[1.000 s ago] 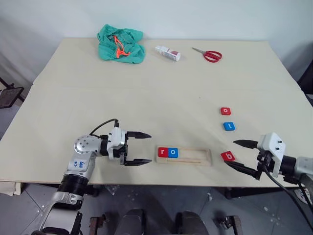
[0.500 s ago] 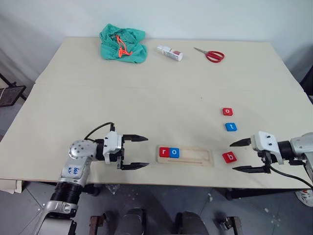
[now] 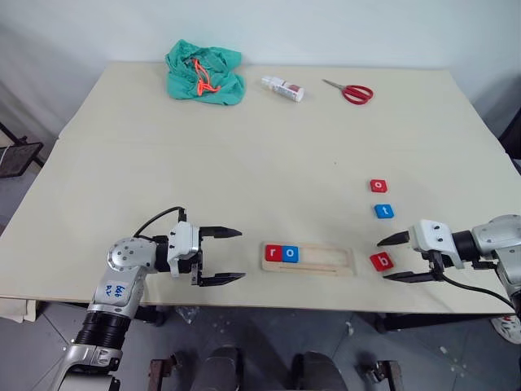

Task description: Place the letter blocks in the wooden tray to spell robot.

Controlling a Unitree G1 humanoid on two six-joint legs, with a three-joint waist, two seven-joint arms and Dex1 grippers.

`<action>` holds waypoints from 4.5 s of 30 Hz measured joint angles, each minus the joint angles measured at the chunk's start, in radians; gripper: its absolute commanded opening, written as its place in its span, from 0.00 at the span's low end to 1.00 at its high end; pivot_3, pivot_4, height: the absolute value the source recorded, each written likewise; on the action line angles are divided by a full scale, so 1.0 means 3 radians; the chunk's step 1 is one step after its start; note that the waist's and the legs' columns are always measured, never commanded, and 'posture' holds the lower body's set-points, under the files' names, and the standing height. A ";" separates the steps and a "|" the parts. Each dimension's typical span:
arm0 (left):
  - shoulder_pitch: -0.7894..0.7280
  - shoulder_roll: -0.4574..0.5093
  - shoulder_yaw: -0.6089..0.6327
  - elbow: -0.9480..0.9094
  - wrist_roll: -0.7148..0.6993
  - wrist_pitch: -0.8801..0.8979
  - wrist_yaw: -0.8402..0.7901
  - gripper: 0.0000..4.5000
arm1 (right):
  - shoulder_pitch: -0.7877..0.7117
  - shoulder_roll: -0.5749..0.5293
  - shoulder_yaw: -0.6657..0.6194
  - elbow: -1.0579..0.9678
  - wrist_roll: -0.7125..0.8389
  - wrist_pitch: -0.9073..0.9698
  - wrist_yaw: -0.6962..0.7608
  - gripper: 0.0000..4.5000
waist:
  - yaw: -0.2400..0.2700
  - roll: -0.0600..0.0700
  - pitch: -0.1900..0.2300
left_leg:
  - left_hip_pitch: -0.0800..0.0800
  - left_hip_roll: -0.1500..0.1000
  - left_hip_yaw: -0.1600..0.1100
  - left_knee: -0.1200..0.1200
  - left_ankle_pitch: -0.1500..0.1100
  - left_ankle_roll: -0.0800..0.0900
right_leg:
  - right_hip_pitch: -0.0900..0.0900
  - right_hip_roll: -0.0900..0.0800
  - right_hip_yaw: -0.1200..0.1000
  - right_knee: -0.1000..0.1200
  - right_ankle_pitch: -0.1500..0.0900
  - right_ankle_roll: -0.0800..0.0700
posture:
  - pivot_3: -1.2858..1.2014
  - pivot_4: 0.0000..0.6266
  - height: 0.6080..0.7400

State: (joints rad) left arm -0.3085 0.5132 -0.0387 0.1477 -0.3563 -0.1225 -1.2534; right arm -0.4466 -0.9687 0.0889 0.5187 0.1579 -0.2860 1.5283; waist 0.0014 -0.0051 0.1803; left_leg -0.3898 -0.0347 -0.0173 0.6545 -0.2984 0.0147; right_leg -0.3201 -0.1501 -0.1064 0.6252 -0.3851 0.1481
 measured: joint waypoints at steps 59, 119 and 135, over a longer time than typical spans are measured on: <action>-0.0267 -0.0076 -0.0033 0.0430 0.0010 -0.0211 -0.0222 1.00 | 0.0085 0.0576 0.0413 -0.2288 0.0229 0.2564 -0.1221 1.00 | 0.0067 0.0000 0.0000 | -0.0004 -0.0002 -0.0004 0.0003 -0.0001 -0.0001 | -0.0006 0.0000 0.0002 0.0004 0.0000 0.0000 | 0.52 0.24 1.00; -0.0566 -0.0235 -0.0073 0.0724 0.0038 -0.0271 -0.0421 1.00 | -0.0026 0.1483 -0.1145 -0.1135 0.0341 0.2533 -0.3726 1.00 | -0.0014 0.0001 0.0000 | 0.0000 -0.0005 -0.0001 -0.0013 0.0000 -0.0002 | -0.0009 -0.0001 0.0004 0.0007 0.0000 0.0000 | 0.52 0.24 1.00; -0.0463 -0.0261 -0.0135 0.0458 0.0036 -0.0200 -0.0307 1.00 | -0.0853 0.1807 -0.0952 0.0392 -0.0060 0.1713 -0.4173 0.70 | -0.0042 0.0002 -0.0001 | 0.0001 -0.0002 -0.0003 -0.0012 0.0000 -0.0002 | -0.0009 0.0000 0.0004 0.0009 0.0000 0.0000 | 0.52 0.24 1.00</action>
State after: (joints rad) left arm -0.4474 0.4351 -0.0792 0.2851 -0.3454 -0.1826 -1.3454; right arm -0.7025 -0.4267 -0.1968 0.6364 0.1399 0.2279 0.2765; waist -0.0111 -0.0045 0.1801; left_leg -0.3894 -0.0352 -0.0183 0.6508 -0.2985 0.0142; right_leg -0.3227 -0.1500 -0.1052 0.6278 -0.3851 0.1481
